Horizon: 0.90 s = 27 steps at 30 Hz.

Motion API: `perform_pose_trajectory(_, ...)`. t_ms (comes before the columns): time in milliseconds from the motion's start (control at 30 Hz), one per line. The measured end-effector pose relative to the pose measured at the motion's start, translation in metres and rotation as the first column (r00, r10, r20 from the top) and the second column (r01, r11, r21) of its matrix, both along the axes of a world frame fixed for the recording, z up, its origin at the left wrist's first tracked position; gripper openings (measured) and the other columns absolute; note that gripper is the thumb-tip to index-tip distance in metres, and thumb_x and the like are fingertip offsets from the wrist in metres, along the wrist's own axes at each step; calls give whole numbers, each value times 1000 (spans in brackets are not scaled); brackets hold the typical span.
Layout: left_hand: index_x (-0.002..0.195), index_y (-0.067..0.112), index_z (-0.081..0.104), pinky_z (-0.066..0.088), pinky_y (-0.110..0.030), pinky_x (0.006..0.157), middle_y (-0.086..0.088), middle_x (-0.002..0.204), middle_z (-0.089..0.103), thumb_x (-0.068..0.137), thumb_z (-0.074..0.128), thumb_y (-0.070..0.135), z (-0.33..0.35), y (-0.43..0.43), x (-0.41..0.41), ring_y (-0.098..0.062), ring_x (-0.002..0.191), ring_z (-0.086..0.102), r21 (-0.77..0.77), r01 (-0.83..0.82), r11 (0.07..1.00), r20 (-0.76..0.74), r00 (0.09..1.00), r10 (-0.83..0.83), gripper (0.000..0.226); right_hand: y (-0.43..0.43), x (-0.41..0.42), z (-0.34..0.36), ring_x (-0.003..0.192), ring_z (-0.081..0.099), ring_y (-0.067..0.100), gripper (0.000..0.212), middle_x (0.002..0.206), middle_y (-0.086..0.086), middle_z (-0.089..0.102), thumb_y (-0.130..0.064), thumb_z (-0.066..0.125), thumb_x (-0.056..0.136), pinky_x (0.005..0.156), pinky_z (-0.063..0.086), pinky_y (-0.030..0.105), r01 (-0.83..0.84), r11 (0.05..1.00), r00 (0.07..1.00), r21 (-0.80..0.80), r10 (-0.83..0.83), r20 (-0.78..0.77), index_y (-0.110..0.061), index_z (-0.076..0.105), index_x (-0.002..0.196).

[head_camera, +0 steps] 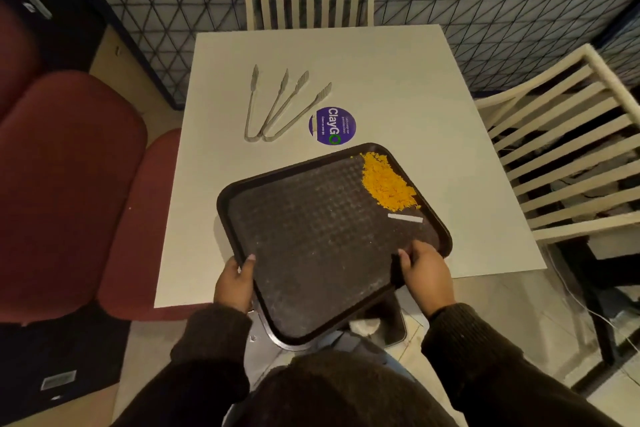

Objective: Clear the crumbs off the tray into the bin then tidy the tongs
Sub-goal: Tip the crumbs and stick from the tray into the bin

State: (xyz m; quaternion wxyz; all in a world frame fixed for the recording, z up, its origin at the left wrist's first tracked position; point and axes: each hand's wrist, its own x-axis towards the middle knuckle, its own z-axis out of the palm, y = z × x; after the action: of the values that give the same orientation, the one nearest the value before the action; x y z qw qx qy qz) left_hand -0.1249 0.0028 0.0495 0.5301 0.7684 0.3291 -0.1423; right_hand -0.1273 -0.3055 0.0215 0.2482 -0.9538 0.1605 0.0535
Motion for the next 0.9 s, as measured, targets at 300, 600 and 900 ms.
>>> perform_pose_trajectory(300,118,3,40,28,-12,32,-46,70,27,92,48,13,-5,-48,-136,-7,26,33,-448,-57,892,-160,987,-17,29,77,-162,15,109,56,25,38,112,0,54,-21,63,86,92,48,40,490,586,827,646,-546,-133,-19,36,113)
perform_pose_trajectory(600,111,10,47,41,-24,38,-11,75,53,90,52,21,-9,-63,-234,-20,56,49,-563,-154,812,-259,966,3,24,50,-265,30,119,51,32,40,134,14,52,-19,45,97,103,42,53,546,441,792,712,-549,-267,-13,39,136)
perform_pose_trajectory(900,125,17,44,51,-40,61,-15,114,54,92,47,34,-31,-59,-289,-31,88,56,-334,-229,914,-116,973,201,37,-22,-349,39,109,50,18,36,114,-7,51,-20,34,100,97,41,35,395,658,896,641,-430,-110,-22,37,136)
